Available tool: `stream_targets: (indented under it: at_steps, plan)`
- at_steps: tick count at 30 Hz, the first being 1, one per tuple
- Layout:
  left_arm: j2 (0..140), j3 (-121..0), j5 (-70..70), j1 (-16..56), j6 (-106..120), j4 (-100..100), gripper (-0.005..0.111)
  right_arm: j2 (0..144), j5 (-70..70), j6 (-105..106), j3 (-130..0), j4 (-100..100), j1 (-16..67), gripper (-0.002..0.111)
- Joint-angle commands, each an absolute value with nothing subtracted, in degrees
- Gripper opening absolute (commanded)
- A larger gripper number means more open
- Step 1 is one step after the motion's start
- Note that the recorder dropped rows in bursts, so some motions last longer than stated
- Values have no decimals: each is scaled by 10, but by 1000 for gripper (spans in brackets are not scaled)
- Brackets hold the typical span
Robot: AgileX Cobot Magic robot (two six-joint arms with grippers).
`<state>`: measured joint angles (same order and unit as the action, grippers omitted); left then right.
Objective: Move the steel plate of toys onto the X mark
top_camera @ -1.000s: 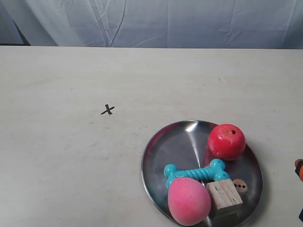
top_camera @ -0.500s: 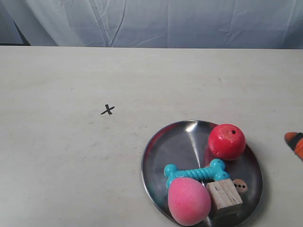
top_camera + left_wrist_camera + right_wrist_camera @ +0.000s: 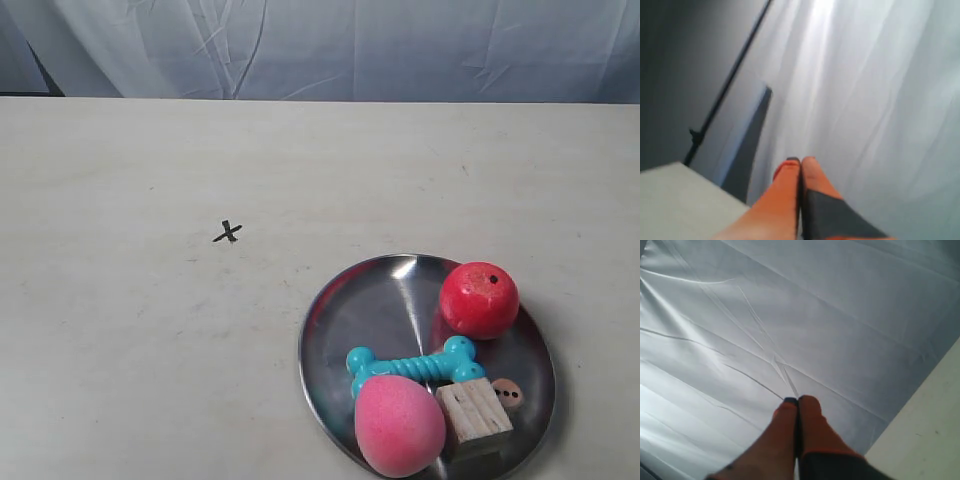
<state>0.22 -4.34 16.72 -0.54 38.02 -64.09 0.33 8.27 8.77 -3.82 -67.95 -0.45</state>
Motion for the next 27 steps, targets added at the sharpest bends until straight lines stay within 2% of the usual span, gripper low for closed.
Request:
stream_targets:
  at_steps: [1, 3, 7, 13, 15, 20, 24, 27]
  plan:
    - [0, -82, 383, 0, 316, -595, 0, 0, 92, 90, -40, -621, -4, -1]
    - [22, -96, 415, 16, 315, -581, 0, 5, 81, 90, -52, -582, -4, -1]
    - [107, -123, 417, 53, 315, -424, 0, 62, 37, 107, -106, -491, -4, -1]
    - [294, -238, 394, 71, 261, -322, 0, 231, -147, 121, -255, -332, -4, -1]
    - [364, -292, 318, 71, 240, -321, 0, 295, -233, 120, -302, -291, -4, -1]
    - [532, -430, -52, 71, 218, -321, 0, 458, -420, 59, -404, -191, -4, -1]
    - [669, -496, -255, 71, 214, -346, 0, 548, -489, 30, -435, -168, -4, -1]
    - [742, -517, -356, 71, 215, -356, 0, 589, -497, 30, -436, -172, -4, -1]
